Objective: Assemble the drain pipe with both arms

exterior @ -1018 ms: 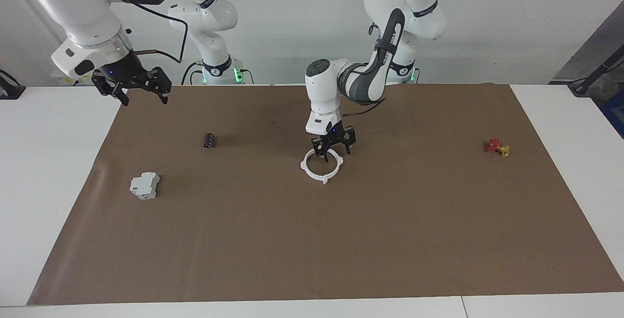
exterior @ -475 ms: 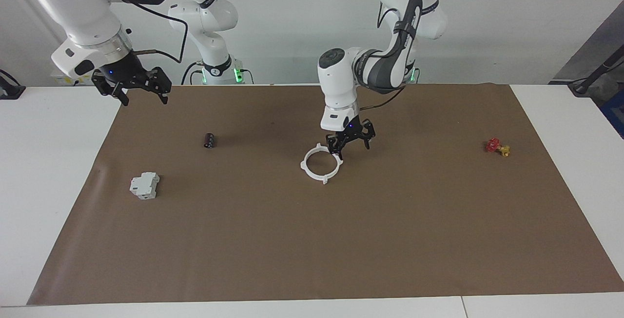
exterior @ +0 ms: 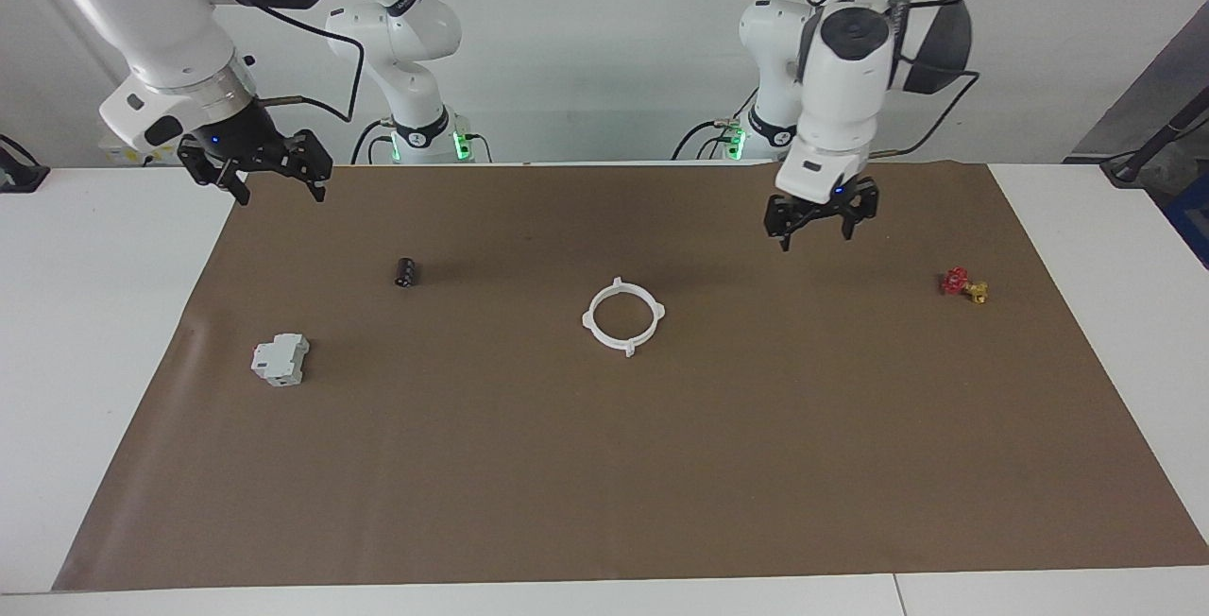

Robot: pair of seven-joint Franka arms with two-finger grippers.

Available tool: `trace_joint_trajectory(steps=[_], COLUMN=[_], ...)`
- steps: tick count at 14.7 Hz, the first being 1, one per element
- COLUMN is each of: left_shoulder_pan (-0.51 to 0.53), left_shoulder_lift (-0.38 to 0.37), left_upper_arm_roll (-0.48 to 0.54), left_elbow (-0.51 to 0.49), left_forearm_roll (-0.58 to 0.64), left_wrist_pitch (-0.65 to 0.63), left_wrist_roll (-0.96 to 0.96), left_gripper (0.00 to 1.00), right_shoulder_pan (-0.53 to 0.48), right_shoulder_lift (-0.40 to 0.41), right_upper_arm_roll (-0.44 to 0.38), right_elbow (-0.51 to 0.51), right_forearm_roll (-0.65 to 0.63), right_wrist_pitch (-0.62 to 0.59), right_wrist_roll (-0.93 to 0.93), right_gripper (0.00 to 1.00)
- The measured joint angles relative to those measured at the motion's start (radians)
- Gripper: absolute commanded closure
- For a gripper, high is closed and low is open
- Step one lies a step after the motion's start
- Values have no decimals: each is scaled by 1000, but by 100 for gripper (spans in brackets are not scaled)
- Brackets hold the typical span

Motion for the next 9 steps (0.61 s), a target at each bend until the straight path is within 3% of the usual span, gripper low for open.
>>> trace_joint_trajectory(steps=[4, 9], left_shoulder_pan=[217, 267], left_shoulder_lift=[-53, -53], left_upper_arm_roll=[8, -2], left_elbow=[-6, -11], left_forearm_roll=[-48, -61], left_wrist_pitch=[-54, -55], left_wrist_roll=[342, 409], left_gripper=[0, 0], right_shoulder_pan=[0, 0], right_shoulder_lift=[0, 0], right_upper_arm_roll=[0, 0], right_elbow=[0, 0], right_forearm_roll=[0, 0], right_wrist_pitch=[0, 0], right_wrist_roll=[0, 0], right_gripper=[0, 0])
